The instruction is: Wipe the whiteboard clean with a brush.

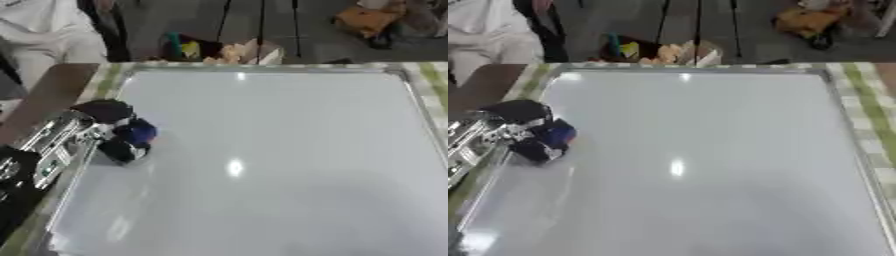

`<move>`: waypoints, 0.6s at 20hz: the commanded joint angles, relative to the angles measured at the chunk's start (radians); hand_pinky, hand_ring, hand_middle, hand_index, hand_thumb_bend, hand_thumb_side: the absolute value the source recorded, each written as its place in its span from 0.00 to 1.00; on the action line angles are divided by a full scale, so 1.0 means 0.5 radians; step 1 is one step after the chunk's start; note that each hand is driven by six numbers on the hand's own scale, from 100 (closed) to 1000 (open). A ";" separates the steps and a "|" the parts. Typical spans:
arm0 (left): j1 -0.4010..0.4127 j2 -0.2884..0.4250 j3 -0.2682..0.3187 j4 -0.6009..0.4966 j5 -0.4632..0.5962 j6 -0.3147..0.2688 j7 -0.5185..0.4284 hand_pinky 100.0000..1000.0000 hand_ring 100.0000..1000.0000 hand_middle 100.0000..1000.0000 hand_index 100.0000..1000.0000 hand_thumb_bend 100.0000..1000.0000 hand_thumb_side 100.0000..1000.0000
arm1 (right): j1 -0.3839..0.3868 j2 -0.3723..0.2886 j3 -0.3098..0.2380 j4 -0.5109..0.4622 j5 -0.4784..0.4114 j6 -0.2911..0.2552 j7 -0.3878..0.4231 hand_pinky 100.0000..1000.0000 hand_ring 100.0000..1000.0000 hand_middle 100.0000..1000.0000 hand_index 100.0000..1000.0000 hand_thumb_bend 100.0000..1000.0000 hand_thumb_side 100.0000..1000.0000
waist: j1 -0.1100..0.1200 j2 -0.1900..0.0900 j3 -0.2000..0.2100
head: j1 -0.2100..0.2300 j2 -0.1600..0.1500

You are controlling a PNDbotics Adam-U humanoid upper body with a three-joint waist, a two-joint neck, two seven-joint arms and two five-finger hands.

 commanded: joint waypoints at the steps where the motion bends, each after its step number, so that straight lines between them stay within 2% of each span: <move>1: -0.014 0.037 0.033 0.057 -0.055 0.018 0.027 0.35 0.48 0.29 0.38 0.00 0.52 | -0.010 -0.044 -0.014 -0.031 0.003 -0.009 -0.008 0.79 0.73 0.51 0.80 0.00 0.92 | -0.011 -0.037 0.000 | 0.001 -0.007; 12: -0.021 0.024 0.037 0.075 -0.074 0.002 0.038 0.35 0.47 0.29 0.38 0.00 0.52 | -0.009 -0.041 -0.014 -0.031 0.002 -0.005 -0.008 0.79 0.73 0.51 0.80 0.00 0.92 | -0.008 -0.039 -0.004 | 0.004 -0.016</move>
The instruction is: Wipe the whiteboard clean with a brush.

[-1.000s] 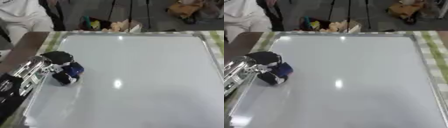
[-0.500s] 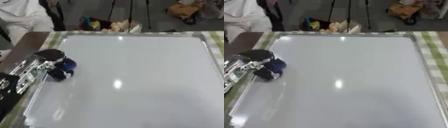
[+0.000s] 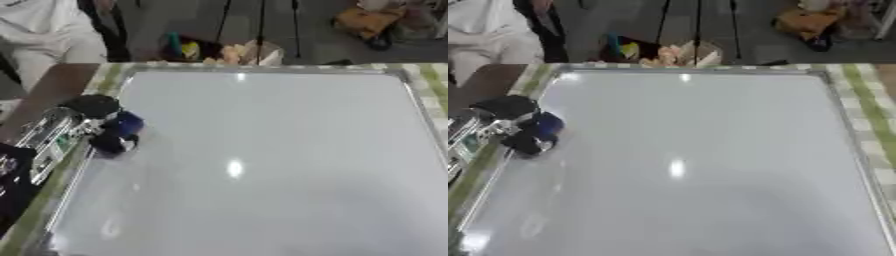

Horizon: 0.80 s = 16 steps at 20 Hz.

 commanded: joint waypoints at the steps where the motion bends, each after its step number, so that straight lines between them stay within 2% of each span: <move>1: -0.006 0.025 0.006 0.008 0.005 -0.019 -0.001 0.35 0.47 0.29 0.38 0.00 0.52 | -0.011 -0.040 -0.014 -0.031 0.002 -0.001 -0.004 0.79 0.73 0.51 0.80 0.00 0.92 | -0.005 -0.035 -0.002 | 0.003 -0.016; 3: 0.000 0.030 -0.016 -0.035 0.021 -0.054 0.009 0.35 0.47 0.28 0.38 0.00 0.52 | -0.011 -0.040 -0.015 -0.031 0.003 0.000 -0.005 0.79 0.73 0.51 0.80 0.00 0.92 | -0.003 -0.034 -0.005 | 0.002 -0.014; 8: 0.012 0.055 -0.102 -0.215 0.001 -0.224 0.003 0.36 0.48 0.29 0.38 0.01 0.53 | -0.017 -0.036 -0.009 -0.031 0.004 0.009 0.001 0.79 0.73 0.51 0.80 0.00 0.92 | 0.002 -0.032 -0.003 | 0.003 -0.012; 16: -0.026 0.040 -0.142 -0.262 -0.041 -0.303 -0.123 0.36 0.48 0.29 0.39 0.01 0.53 | -0.016 -0.037 -0.011 -0.031 0.002 0.012 0.000 0.79 0.73 0.51 0.80 0.00 0.92 | 0.009 -0.036 -0.010 | 0.008 -0.011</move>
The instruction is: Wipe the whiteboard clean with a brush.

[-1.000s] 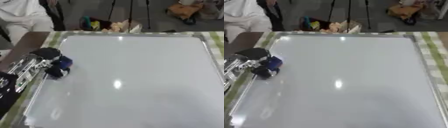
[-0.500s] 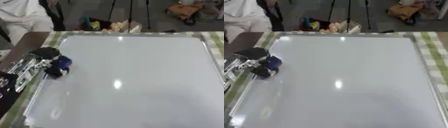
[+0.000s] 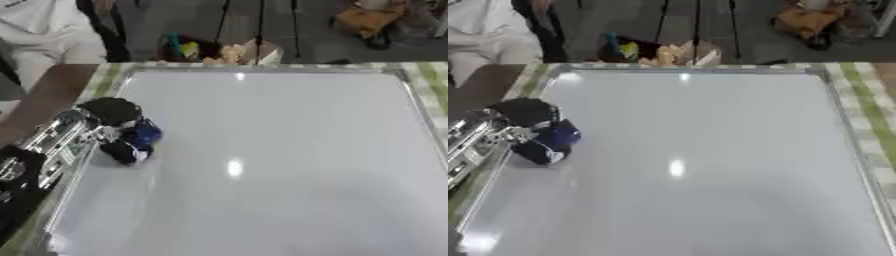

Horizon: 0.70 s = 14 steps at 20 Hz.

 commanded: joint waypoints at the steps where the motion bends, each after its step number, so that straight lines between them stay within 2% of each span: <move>1: -0.028 0.038 -0.018 -0.043 0.005 -0.025 -0.033 0.36 0.48 0.29 0.39 0.01 0.53 | -0.016 -0.037 -0.011 -0.031 0.000 0.004 -0.008 0.79 0.73 0.51 0.80 0.00 0.92 | -0.003 -0.038 0.004 | 0.007 -0.011; 8: -0.031 0.029 -0.030 -0.049 0.019 -0.020 -0.057 0.35 0.47 0.29 0.39 0.01 0.53 | -0.016 -0.031 -0.011 -0.031 0.001 0.009 -0.005 0.79 0.73 0.51 0.80 0.00 0.92 | 0.000 -0.037 -0.003 | 0.011 -0.017; 14: -0.042 0.007 -0.001 0.031 0.083 0.083 -0.044 0.33 0.46 0.28 0.38 0.00 0.54 | -0.015 -0.028 -0.010 -0.031 0.006 0.011 -0.007 0.79 0.73 0.50 0.80 0.00 0.92 | -0.001 -0.035 -0.001 | 0.008 -0.017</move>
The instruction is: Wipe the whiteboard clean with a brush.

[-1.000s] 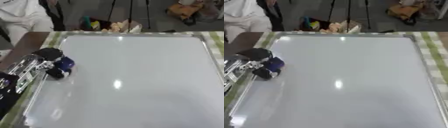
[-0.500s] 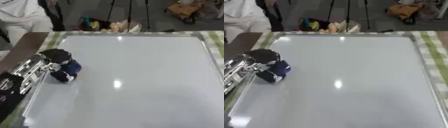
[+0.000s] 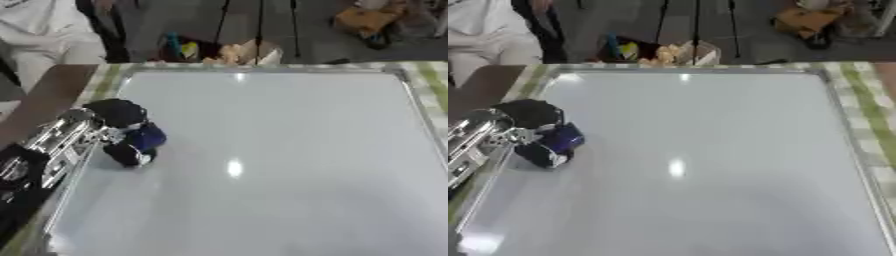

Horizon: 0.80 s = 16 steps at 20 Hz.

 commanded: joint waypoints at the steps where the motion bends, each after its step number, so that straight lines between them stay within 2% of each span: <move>1: -0.024 0.017 0.035 0.038 0.065 0.064 0.006 0.33 0.46 0.28 0.38 0.00 0.54 | -0.015 -0.027 -0.010 -0.031 0.007 0.004 -0.001 0.79 0.73 0.50 0.80 0.00 0.92 | -0.004 -0.035 0.001 | 0.006 -0.018; 6: -0.032 0.017 0.056 0.049 0.165 0.149 0.035 0.33 0.46 0.28 0.38 0.00 0.55 | -0.015 -0.024 -0.006 -0.031 0.012 0.010 0.002 0.79 0.73 0.50 0.80 0.00 0.92 | -0.006 -0.033 0.005 | 0.007 -0.015; 11: -0.046 0.007 0.100 0.170 0.113 0.237 0.078 0.33 0.46 0.28 0.38 0.00 0.54 | -0.015 -0.029 -0.006 -0.031 0.013 0.007 -0.001 0.79 0.73 0.50 0.80 0.00 0.92 | -0.008 -0.034 0.007 | 0.007 -0.019; 16: -0.047 0.004 0.149 0.307 0.022 0.263 0.146 0.34 0.46 0.28 0.39 0.00 0.53 | -0.015 -0.031 -0.007 -0.031 0.016 0.005 -0.003 0.79 0.73 0.50 0.80 0.00 0.92 | -0.009 -0.032 0.011 | 0.002 -0.019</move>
